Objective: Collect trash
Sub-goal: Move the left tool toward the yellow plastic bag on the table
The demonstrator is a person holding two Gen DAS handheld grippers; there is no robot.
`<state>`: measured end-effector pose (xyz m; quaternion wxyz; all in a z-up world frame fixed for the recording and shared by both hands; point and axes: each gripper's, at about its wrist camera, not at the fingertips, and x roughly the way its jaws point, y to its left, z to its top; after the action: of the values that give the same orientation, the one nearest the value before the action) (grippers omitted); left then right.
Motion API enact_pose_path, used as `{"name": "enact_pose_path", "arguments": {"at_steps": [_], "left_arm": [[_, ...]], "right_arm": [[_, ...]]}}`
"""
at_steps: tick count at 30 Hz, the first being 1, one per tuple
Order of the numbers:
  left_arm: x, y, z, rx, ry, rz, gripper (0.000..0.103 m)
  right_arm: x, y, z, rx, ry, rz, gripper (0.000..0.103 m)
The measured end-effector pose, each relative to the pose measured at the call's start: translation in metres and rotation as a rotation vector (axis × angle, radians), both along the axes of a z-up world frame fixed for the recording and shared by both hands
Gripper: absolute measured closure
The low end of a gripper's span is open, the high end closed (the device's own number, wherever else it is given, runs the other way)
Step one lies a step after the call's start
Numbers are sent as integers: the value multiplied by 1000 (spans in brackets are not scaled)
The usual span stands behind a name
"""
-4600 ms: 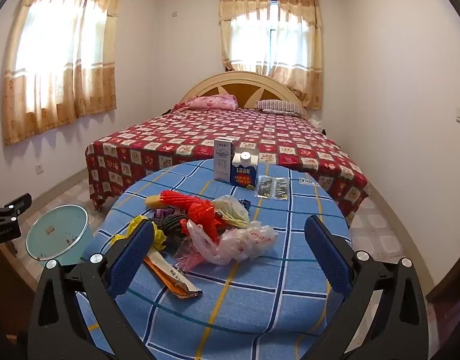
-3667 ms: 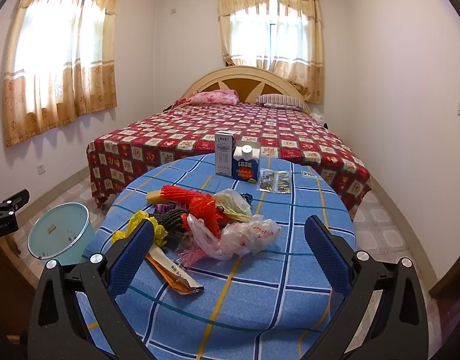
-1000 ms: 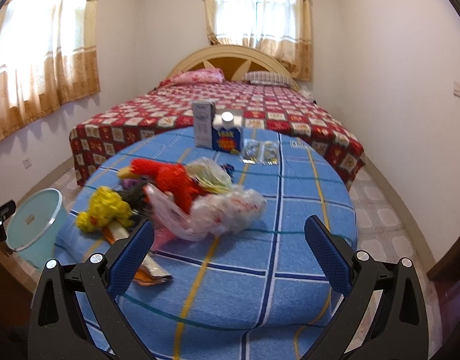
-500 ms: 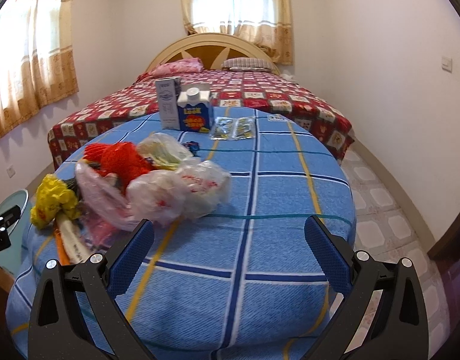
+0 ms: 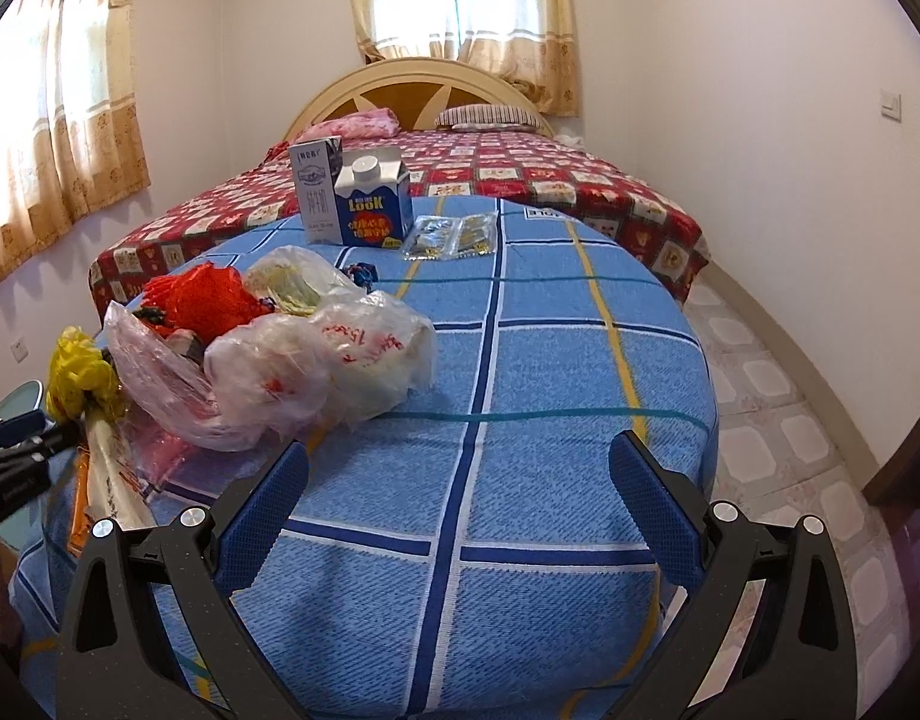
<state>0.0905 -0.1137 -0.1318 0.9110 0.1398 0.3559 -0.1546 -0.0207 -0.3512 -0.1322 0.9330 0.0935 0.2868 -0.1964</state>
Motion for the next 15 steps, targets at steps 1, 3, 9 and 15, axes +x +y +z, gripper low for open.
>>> {"name": "enact_pose_path", "arguments": {"at_steps": [1,3,9,15], "left_arm": [[-1,1,2,-1,-2,-3,87],[-4,2,6,-10,-14,-11,97],[-20,7,28,-6,-74,-26,100],[-25,13,35,18,-139,-2,54]], "right_arm": [[0,1,0,0,1,1,5],[0,1,-1,1,1,2,5],[-2,2,3,3,-19,3,5],[-2,-3,5,-8,-20,-18,5]]}}
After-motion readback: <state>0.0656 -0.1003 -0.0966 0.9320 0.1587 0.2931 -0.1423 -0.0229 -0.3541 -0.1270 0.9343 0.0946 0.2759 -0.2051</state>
